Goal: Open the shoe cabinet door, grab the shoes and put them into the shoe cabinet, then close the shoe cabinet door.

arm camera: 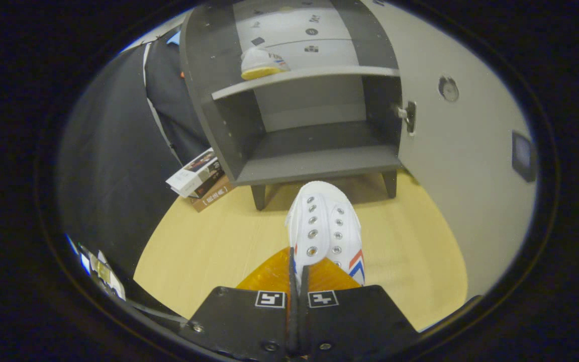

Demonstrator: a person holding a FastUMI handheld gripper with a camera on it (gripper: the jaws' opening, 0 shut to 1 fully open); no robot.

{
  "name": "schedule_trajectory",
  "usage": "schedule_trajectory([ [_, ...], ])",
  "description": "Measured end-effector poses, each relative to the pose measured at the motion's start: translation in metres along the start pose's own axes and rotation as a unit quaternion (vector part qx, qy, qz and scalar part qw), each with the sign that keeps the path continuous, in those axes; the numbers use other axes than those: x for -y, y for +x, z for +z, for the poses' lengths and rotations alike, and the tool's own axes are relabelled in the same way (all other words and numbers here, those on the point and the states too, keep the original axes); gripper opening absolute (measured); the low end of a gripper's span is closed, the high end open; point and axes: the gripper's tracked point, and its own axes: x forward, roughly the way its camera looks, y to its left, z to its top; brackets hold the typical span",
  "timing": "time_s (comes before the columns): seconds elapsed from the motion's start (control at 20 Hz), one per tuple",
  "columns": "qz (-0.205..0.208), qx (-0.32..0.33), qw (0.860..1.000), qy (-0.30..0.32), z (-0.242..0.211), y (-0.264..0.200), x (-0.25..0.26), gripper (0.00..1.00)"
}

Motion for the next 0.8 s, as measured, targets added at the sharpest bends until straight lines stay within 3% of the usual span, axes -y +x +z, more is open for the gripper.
schedule_trajectory([
  [0.4,-0.002,0.118,0.992,-0.040,0.178,-0.071,-0.015,0.04],
  [0.6,-0.012,0.144,0.988,-0.061,0.241,-0.070,-0.017,0.03],
  [0.8,-0.035,0.155,0.984,-0.077,0.300,-0.040,-0.006,0.04],
])
